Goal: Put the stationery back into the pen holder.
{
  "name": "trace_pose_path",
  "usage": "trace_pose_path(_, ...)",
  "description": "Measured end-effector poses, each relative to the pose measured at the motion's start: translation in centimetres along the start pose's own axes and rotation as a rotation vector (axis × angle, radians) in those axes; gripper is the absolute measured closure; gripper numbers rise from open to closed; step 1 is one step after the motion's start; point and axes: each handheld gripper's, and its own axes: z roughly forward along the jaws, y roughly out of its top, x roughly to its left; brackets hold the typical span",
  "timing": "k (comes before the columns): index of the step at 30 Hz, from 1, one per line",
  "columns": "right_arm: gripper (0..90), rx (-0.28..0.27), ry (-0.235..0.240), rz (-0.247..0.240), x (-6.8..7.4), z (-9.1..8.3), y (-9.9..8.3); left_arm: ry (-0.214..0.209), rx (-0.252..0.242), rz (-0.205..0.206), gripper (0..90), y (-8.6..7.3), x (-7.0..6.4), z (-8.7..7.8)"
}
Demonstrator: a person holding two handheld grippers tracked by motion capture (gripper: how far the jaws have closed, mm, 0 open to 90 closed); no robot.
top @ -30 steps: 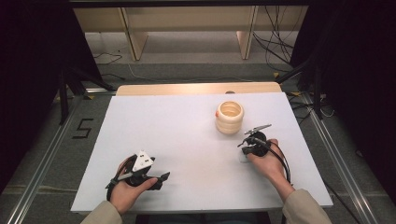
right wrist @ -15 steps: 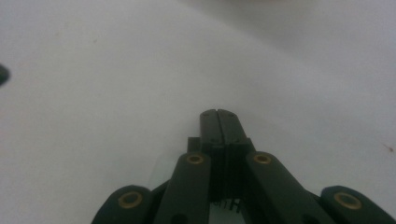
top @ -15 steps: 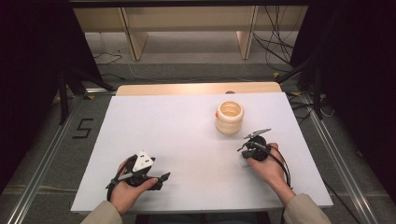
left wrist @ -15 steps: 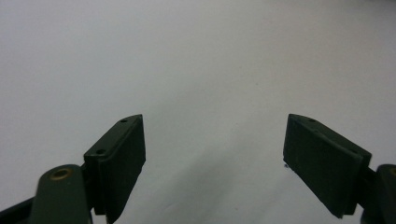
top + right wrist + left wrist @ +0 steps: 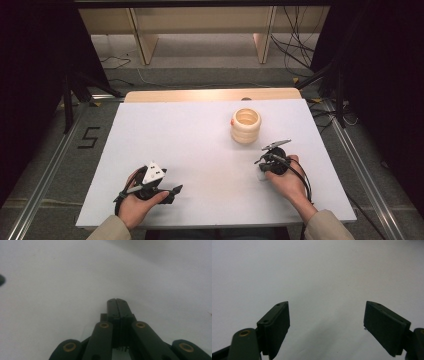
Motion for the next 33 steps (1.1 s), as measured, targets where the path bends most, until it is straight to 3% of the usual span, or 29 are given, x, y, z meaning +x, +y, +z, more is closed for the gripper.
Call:
trace_pose_path(1, 90.0, -0.001, 0.001, 0.001, 0.0, 0.0, 0.0, -0.001, 0.0, 0.001, 20.7, 0.0, 0.0, 0.0)
trace_pose_path(3, 80.9, -0.025, 0.005, 0.017, -0.2, -0.1, -0.2, -0.001, -0.001, 0.002, 20.7, 0.0, 0.0, 0.0)
trace_pose_path(6, 73.4, -0.088, -0.005, 0.036, -0.8, -0.9, -0.3, -0.004, -0.005, 0.001, 20.7, 0.0, -0.1, 0.0)
trace_pose_path(11, 53.1, -0.198, -0.06, 0.097, -3.0, -2.3, -1.3, -0.01, -0.003, 0.003, 20.6, 0.1, -0.3, 0.1)
trace_pose_path(13, 50.5, -0.209, -0.073, 0.119, -3.5, -2.5, -1.5, -0.011, -0.008, -0.001, 20.7, 0.2, -0.5, 0.1)
trace_pose_path(14, 45.0, -0.238, -0.086, 0.145, -4.4, -2.9, -2.0, -0.016, -0.007, 0.004, 20.8, 0.3, -0.6, 0.2)
trace_pose_path(23, 28.2, -0.267, -0.158, 0.252, -7.1, -3.6, -3.3, -0.074, -0.026, -0.009, 21.9, 1.8, -2.3, 1.5)
trace_pose_path(27, 26.6, -0.269, -0.175, 0.263, -7.4, -3.5, -3.4, -0.114, -0.027, 0.021, 23.2, 3.7, -4.2, 3.3)
trace_pose_path(33, 26.3, -0.285, -0.186, 0.265, -7.5, -3.7, -3.4, -0.178, -0.023, 0.141, 28.4, 7.6, -7.7, 6.9)
